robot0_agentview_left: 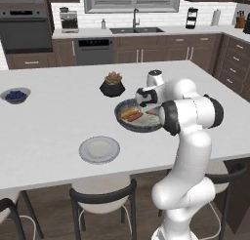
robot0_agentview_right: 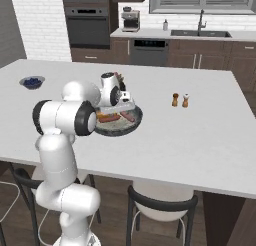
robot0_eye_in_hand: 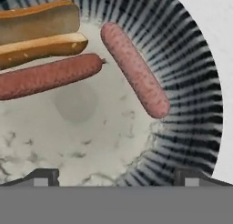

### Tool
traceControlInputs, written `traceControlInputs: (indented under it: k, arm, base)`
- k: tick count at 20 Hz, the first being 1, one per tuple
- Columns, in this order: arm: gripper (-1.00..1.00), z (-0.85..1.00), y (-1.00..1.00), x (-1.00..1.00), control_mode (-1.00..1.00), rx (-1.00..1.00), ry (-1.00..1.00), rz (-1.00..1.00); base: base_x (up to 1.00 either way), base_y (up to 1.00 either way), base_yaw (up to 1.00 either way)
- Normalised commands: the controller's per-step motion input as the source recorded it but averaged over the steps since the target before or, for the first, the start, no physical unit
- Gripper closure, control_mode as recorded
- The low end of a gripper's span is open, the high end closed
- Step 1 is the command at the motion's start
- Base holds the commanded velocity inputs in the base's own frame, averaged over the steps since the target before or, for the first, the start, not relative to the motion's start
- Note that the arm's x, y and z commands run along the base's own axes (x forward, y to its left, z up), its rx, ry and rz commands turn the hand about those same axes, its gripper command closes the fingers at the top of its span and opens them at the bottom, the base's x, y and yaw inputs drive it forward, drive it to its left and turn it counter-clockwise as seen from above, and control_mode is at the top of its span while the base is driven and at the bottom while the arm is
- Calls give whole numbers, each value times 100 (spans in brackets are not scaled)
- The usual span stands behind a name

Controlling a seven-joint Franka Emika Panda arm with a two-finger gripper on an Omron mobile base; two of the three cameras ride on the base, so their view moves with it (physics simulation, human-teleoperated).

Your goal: Place one bun and one sausage from the bowl on each plate.

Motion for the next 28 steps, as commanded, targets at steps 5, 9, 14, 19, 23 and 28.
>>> traceControlInputs:
  k: [5,9,14,19,23,28]
  arm:
    - [-100,-23,-3,30,-100,-13,0,6]
    - [-100,-23,-1,31,-100,-8,0,4]
    - [-100,-25,-6,36,-100,-4,0,7]
    - [-100,-30,-18,37,-100,-1,0,9]
    - [-100,-22,-17,46,-100,0,0,9]
    - [-100,-15,-2,51,-100,0,6,6]
  base:
    - [0,0,0]
    - [0,0,0]
    - [0,0,0]
    - [0,0,0]
    - [0,0,0]
    - [0,0,0]
